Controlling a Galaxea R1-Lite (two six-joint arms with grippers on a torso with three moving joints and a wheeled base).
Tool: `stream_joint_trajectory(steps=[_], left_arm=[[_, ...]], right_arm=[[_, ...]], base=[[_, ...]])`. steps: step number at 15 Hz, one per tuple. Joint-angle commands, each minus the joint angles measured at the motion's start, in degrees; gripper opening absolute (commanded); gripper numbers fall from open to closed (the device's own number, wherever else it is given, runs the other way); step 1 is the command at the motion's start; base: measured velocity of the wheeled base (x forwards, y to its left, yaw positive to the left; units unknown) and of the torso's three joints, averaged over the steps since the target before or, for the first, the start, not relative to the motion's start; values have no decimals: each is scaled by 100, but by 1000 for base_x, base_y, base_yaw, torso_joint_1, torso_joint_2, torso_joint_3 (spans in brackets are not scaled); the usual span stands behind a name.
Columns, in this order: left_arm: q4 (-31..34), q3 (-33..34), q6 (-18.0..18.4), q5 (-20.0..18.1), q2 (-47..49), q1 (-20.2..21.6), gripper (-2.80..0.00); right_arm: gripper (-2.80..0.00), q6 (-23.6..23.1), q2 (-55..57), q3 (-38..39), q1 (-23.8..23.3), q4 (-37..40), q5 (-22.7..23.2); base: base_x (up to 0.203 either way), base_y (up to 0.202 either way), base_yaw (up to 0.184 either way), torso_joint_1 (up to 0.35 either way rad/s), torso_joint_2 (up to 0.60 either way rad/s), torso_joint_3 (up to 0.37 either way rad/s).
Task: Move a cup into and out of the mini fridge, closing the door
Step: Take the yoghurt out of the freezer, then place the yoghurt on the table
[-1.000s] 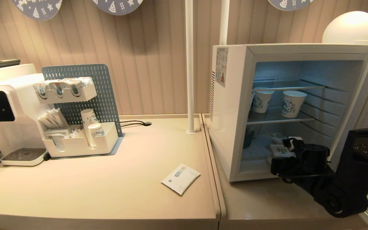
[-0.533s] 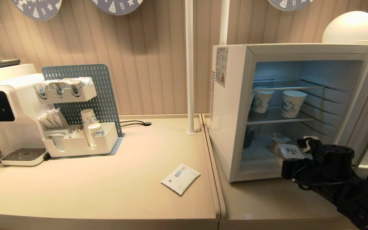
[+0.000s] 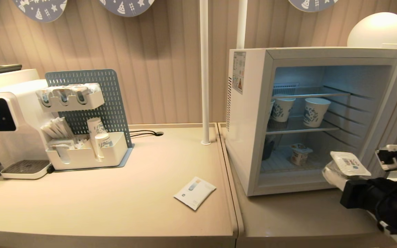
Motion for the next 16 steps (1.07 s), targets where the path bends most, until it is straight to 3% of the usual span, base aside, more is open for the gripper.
stream_joint_trajectory(steps=[1,5,6,12,16], left_arm=[[-1,9,-2,4,7,4,-280],[-1,9,-2,4,7,4,-280],[-1,9,-2,4,7,4,-280],[-1,9,-2,4,7,4,-280],[-1,9,-2,5,7,4,-280]], right_arm=[[-280,86,-1550,-79,147,979,14],[-280,570,-3477,-1029,514,4465,232],[-280,662,-3647,-1191,566,4896,292],[-280,830,-3574,-1116,643,4976,406],[-280,840,-3436,-1039,672,4932,424]], base=[[0,0,0,0,0,0],[-125,0,1,1,0,4],[-185,0,-2,2,7,7],[-17,0,1,0,-1,1],[2,127,-4,0,4,1]])
